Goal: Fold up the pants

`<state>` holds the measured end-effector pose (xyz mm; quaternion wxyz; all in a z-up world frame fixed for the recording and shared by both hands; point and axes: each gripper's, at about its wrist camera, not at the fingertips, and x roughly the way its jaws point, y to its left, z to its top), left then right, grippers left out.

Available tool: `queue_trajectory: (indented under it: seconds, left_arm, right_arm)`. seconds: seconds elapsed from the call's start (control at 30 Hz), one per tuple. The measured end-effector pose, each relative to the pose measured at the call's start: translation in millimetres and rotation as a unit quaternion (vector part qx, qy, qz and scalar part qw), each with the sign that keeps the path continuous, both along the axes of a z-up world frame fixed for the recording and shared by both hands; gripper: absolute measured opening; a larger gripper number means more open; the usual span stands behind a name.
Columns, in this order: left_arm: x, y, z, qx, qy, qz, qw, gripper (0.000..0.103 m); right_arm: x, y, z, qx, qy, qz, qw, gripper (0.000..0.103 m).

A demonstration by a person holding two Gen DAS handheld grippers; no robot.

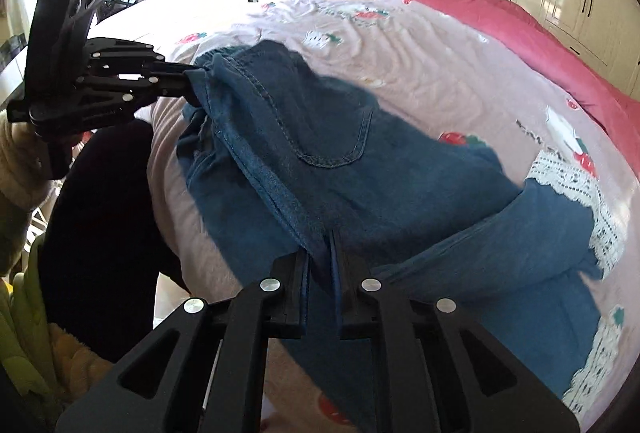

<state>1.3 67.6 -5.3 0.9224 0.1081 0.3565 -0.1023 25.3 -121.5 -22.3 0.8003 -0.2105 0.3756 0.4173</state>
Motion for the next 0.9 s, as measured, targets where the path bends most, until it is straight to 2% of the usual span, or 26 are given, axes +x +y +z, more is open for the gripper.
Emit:
queue_trajectory:
  seconds: [0.1,0.33,0.4,0.47,0.53,0.7,0.8,0.9]
  left_arm:
    - [-3.8,-0.1,-5.0,0.009,0.014,0.001,0.9999,0.005]
    - [-16.8,-1.0,7.6,0.013,0.002,0.005,0.9999,0.005]
    - [-16.5,-0.9,1.8,0.014,0.016,0.003,0.9998,0.005]
    - [-13.6,-2.9,-8.6,0.020,0.047,0.005,0.9987,0.005]
    - [-16.0,-5.1,-13.4,0.026,0.055,0.004,0.9982,0.005]
    - [-15.3,1.3,-18.0,0.002,0.071,0.017,0.9973,0.006]
    - [-16.3,1.3,-20.0,0.003,0.076,0.022,0.9969,0.006]
    - [-16.0,6.1,-20.4,-0.015,0.082,0.027,0.9961,0.008]
  right_arm:
    - [-5.9,-0.8,-7.1,0.004,0.009,-0.010,1.000,0.010]
    - [-15.3,-6.6,-1.2,0.029,0.012,-0.009,0.999,0.011]
    - [-15.1,-6.8,-7.0,0.024,0.020,-0.011,0.999,0.011]
    - [-13.0,-6.9,-15.0,0.020,0.035,-0.018,0.999,0.011]
    - [-12.8,-7.3,-18.1,0.021,0.038,-0.023,0.999,0.012]
    - [-16.1,-9.6,-14.9,0.034,0.042,-0.027,0.998,0.013]
    - [-17.0,-7.9,-18.5,0.037,0.050,-0.026,0.998,0.016]
    - [-16.0,-7.8,-24.6,0.042,0.059,-0.033,0.997,0.016]
